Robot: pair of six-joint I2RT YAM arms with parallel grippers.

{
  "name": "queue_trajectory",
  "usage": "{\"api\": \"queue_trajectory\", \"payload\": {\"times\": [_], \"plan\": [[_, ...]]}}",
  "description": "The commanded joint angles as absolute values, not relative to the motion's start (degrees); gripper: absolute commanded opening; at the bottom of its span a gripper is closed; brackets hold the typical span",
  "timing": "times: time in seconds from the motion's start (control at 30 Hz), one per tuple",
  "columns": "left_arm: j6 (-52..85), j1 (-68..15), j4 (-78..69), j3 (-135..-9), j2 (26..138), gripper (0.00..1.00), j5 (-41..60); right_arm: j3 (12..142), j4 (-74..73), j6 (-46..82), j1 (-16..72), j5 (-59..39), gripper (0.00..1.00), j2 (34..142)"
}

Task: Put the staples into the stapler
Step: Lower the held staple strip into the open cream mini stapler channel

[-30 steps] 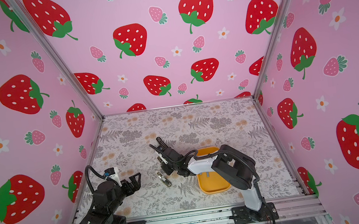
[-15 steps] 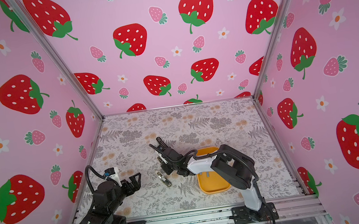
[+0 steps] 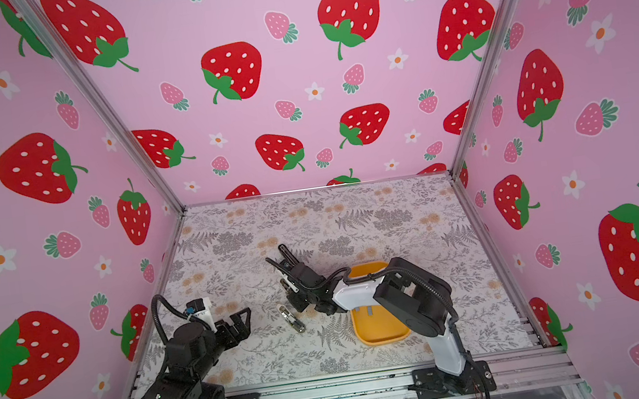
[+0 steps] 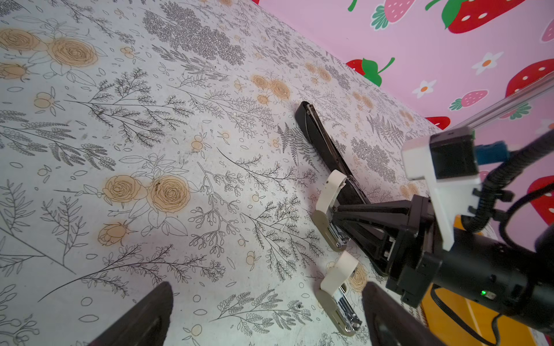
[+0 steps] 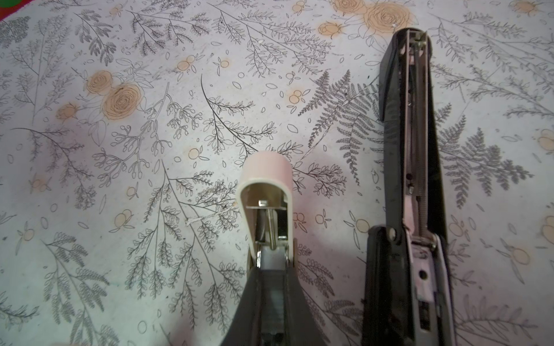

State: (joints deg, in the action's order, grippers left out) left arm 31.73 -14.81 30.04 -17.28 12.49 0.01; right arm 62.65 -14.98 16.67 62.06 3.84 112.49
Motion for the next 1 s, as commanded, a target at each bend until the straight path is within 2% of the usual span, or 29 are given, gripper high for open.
{"api": "queue_trajectory", "payload": {"times": [0.0,0.97], "plan": [[31.8,-15.1,29.4,-16.8,12.6,0.99,-1.0,63.7,-14.3,17.0,61.8,3.9,0.11,114.1],[31.9,-15.0,29.3,-16.8,12.6,0.99,-1.0,59.6,-16.1,18.4,61.7,2.1,0.11,112.2]]}}
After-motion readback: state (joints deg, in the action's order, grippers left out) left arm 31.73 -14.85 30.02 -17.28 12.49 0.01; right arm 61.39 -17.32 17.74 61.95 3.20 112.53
